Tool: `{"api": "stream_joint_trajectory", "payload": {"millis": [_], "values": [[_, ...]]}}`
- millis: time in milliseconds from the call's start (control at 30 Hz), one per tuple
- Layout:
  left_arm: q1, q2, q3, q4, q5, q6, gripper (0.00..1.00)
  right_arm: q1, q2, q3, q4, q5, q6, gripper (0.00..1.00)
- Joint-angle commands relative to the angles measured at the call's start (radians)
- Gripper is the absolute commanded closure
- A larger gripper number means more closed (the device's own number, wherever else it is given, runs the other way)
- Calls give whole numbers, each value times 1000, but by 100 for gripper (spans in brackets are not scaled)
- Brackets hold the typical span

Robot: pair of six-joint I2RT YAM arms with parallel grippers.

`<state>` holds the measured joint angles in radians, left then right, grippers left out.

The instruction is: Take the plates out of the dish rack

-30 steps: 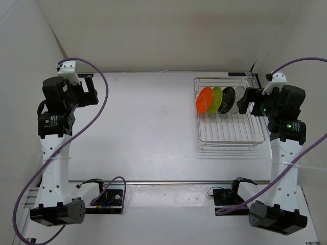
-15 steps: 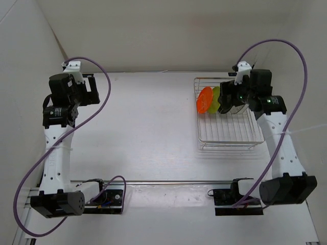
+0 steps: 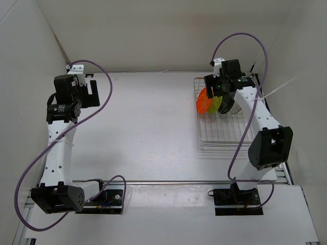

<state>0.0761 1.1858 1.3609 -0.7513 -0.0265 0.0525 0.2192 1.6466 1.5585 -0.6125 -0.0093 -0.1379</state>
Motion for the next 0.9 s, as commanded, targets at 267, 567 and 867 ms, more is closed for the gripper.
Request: {"api": "stream_joint_trajectory", "payload": {"millis": [267, 567, 867], "values": [[-2, -49, -26, 9, -62, 21, 0, 20, 154, 104, 86, 100, -19, 36], [-2, -80, -17, 0, -32, 10, 0, 38, 225, 123, 97, 169, -37, 46], [-2, -91, -17, 9, -21, 10, 0, 68, 254, 123, 97, 259, -46, 70]]}}
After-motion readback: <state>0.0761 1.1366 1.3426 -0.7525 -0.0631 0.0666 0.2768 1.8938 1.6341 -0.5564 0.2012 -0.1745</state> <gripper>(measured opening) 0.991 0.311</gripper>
